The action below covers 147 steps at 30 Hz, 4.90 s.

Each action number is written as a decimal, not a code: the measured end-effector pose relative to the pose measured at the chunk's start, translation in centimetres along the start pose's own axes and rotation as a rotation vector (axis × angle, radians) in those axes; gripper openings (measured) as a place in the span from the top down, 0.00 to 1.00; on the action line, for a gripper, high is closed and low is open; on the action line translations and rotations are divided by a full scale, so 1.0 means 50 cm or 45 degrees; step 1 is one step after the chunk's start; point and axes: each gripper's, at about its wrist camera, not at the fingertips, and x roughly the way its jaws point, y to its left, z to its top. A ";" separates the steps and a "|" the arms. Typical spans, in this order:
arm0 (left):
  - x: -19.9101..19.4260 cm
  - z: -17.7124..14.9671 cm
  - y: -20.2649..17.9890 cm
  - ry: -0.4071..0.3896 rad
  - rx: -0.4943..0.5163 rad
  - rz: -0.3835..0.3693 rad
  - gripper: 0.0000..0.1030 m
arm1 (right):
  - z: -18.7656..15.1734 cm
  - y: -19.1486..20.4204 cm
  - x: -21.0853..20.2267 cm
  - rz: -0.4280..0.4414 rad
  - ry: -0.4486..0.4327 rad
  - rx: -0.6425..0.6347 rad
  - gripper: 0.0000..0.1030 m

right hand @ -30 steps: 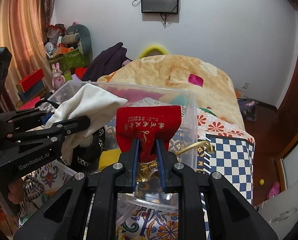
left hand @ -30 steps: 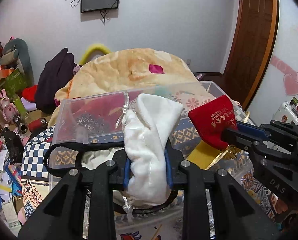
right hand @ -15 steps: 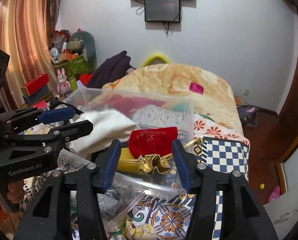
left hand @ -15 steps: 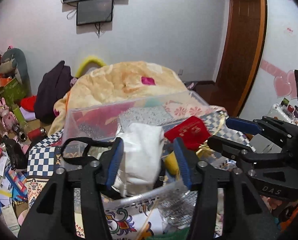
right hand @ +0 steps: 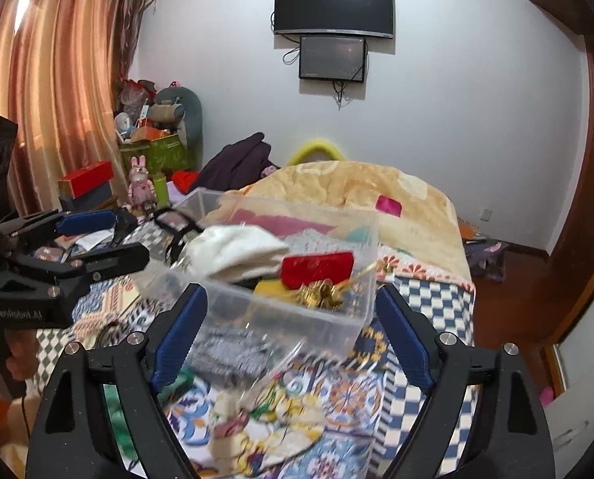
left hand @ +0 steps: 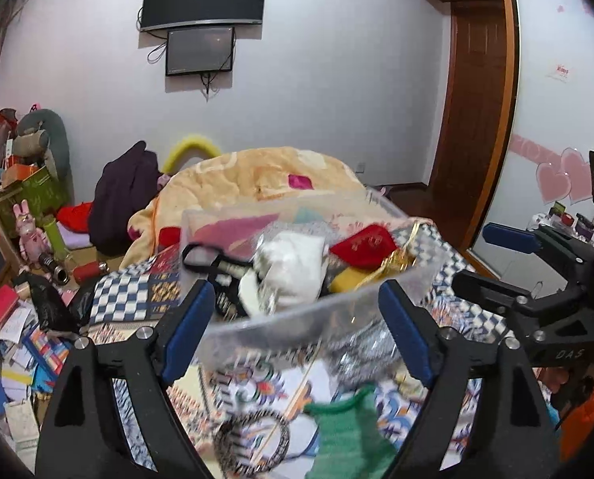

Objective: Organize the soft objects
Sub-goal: 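Grasp the floral scarf with right tool while left tool grasps the braided bracelet, then lower the scarf and bracelet into the box and open both tools, then grasp the bagged grey sock with right tool while left tool grasps the green knit glove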

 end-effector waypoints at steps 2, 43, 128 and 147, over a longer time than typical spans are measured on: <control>-0.005 -0.018 0.005 0.004 0.001 0.021 0.18 | -0.015 0.006 0.005 0.008 0.019 -0.002 0.17; 0.030 -0.213 0.075 0.222 -0.148 0.083 0.59 | -0.176 0.011 0.036 -0.026 0.251 0.065 0.71; 0.061 0.012 0.065 0.086 -0.071 -0.054 0.46 | 0.042 0.054 0.093 0.059 0.080 -0.051 0.33; 0.032 -0.124 0.013 0.212 0.002 -0.028 0.30 | -0.052 0.061 0.133 0.060 0.272 -0.041 0.19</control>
